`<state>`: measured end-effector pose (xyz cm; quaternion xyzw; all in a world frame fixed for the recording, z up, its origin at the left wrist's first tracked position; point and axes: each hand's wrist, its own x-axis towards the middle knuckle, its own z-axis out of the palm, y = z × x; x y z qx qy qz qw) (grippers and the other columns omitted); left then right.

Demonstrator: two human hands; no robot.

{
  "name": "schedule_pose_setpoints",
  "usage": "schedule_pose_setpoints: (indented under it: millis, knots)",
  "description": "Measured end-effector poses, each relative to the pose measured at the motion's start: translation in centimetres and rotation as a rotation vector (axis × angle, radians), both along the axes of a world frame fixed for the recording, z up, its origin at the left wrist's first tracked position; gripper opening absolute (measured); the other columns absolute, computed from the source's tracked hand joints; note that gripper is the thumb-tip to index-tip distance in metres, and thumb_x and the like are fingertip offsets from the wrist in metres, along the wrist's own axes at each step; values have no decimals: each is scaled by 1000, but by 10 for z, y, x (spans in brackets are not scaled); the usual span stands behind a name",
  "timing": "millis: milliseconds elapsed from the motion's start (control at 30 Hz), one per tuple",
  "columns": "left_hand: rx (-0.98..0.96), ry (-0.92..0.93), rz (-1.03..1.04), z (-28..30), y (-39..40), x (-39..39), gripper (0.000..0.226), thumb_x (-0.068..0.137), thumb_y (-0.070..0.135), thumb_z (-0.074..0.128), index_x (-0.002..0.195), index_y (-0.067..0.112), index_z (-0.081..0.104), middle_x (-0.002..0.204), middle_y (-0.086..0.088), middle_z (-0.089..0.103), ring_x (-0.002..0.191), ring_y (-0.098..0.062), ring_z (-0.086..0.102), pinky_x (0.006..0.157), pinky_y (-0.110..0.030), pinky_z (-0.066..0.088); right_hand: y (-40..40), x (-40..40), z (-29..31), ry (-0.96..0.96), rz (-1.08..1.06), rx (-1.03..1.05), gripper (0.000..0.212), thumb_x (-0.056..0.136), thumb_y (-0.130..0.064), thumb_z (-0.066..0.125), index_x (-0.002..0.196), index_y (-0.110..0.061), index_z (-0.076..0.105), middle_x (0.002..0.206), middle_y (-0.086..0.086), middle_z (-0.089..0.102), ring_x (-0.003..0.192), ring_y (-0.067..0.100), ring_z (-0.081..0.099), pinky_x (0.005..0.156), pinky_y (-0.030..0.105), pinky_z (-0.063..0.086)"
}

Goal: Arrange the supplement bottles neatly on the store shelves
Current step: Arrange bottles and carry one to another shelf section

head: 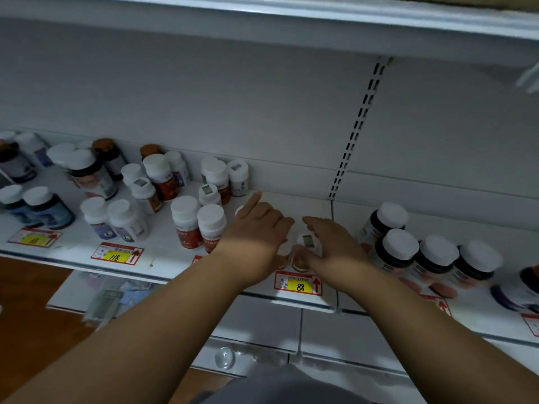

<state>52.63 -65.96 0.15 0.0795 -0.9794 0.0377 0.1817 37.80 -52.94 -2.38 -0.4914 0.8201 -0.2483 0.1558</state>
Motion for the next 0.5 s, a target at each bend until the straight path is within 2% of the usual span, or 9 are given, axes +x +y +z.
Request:
schedule_pose_setpoints:
  millis: [133,267,333,400,500]
  knots:
    - [78,201,106,14,-12,27,45,71,30,71,111,9,69,101,-9,66,100,-32,58,105,-45,37,-24,16,30,23,28,-212,41,94,-45,47,131,-27,51,124,-7,52,116,10,47,95,26,39]
    - [149,313,248,28,-44,64,37,70,20,65,105,9,69,95,-11,66,94,-36,59,89,-44,44,-86,39,62,136,169,-299,24,95,-28,54,115,-17,61,109,5,59,99,18,56,81,29,43]
    - [157,331,265,32,-63,78,35,68,14,64,102,7,70,91,-13,66,88,-37,60,81,-45,46,-126,47,73,178,224,-233,23,93,-24,57,113,-15,63,107,10,60,96,24,58,76,30,41]
    - [168,334,262,34,-82,90,32,70,13,61,100,5,70,89,-13,66,86,-36,61,78,-44,46,-163,55,81,169,258,-113,28,92,-22,58,119,-16,62,113,9,59,102,24,57,79,27,40]
    - [206,307,252,37,-104,104,34,74,20,54,100,6,70,90,-12,66,86,-36,61,77,-41,46,-209,64,84,247,350,124,28,89,-16,60,116,-12,63,113,9,61,101,25,58,82,33,47]
